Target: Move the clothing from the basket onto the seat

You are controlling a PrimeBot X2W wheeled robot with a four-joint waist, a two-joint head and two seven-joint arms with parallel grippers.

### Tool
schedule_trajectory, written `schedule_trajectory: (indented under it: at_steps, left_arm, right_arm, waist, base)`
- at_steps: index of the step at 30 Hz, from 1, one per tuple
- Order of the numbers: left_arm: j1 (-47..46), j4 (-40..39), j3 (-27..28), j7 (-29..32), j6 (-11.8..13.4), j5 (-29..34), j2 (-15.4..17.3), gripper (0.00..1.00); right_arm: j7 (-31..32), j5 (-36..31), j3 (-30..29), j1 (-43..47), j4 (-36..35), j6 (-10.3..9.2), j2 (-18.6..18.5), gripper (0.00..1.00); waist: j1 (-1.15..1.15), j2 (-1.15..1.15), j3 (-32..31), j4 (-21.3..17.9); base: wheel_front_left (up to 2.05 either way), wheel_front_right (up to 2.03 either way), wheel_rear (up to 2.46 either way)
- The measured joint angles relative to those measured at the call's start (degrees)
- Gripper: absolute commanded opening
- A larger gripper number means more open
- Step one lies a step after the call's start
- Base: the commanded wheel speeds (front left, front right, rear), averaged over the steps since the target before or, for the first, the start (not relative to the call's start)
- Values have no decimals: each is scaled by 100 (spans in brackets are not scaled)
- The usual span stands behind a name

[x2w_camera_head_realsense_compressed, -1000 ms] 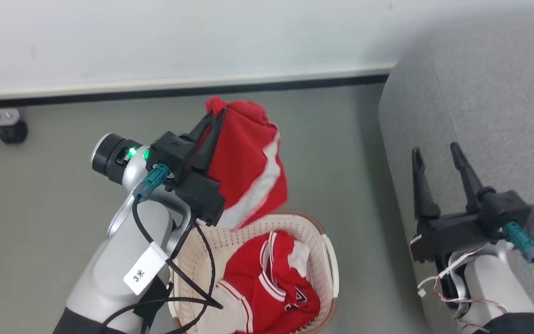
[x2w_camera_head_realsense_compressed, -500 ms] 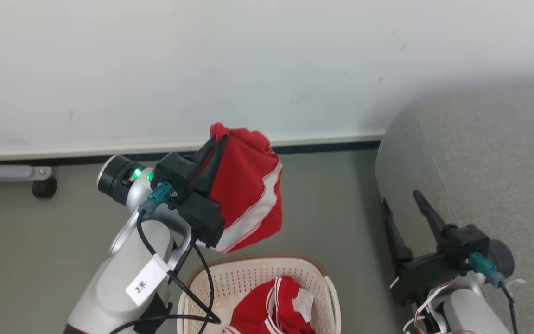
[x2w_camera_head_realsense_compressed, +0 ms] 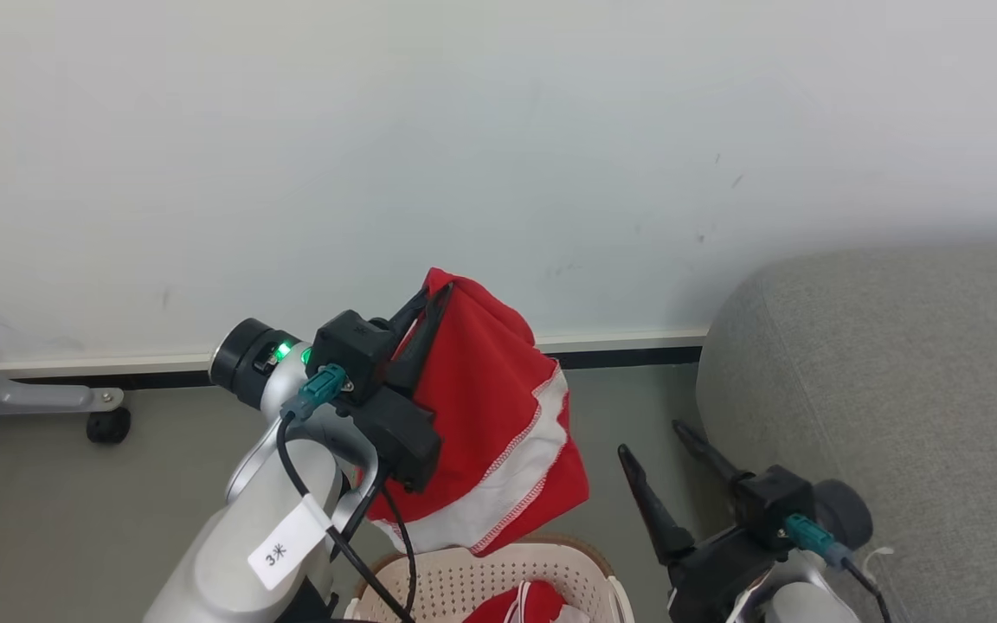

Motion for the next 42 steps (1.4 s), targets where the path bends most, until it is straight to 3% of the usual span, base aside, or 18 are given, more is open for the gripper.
schedule_trajectory:
  at_steps: [11,18,38,39,40,41,42]
  left_arm:
    - [169,-516,-248,231,-8,-89,-42,0]
    - [179,-687,-355,417,-46,-133,-57,0]
    - [190,-1121,-623,776,-46,-367,-80,0]
    - [190,-1137,-628,808,-46,-376,-81,0]
    - [190,-1147,-635,822,-46,-381,-83,0]
    - [190,-1159,-639,824,-46,-382,-83,0]
    - [190,-1173,-646,845,-46,-387,-83,0]
  right_arm:
    - [0,8,725,-342,437,41,24,100]
    - [0,321,1670,-753,602,42,24,100]
    - [0,850,2767,-1809,1252,43,19,100]
    - [0,905,2794,-1858,1288,43,19,90]
    - [0,958,2816,-1902,1328,43,20,63]
    - [0,985,2846,-1947,1369,43,20,45]
    - [0,1009,2872,-1982,1405,44,20,36]
  waist:
    - [1,1,-129,83]
    - [1,1,-148,158]
    - [1,1,-101,303]
    - [1,1,-97,306]
    - [1,1,-93,309]
    - [1,1,-88,312]
    - [1,1,-84,315]
  base:
    - [0,0,0]
    - [0,0,0]
    - [0,0,0]
    - [0,0,0]
    - [0,0,0]
    - [0,0,0]
    - [0,0,0]
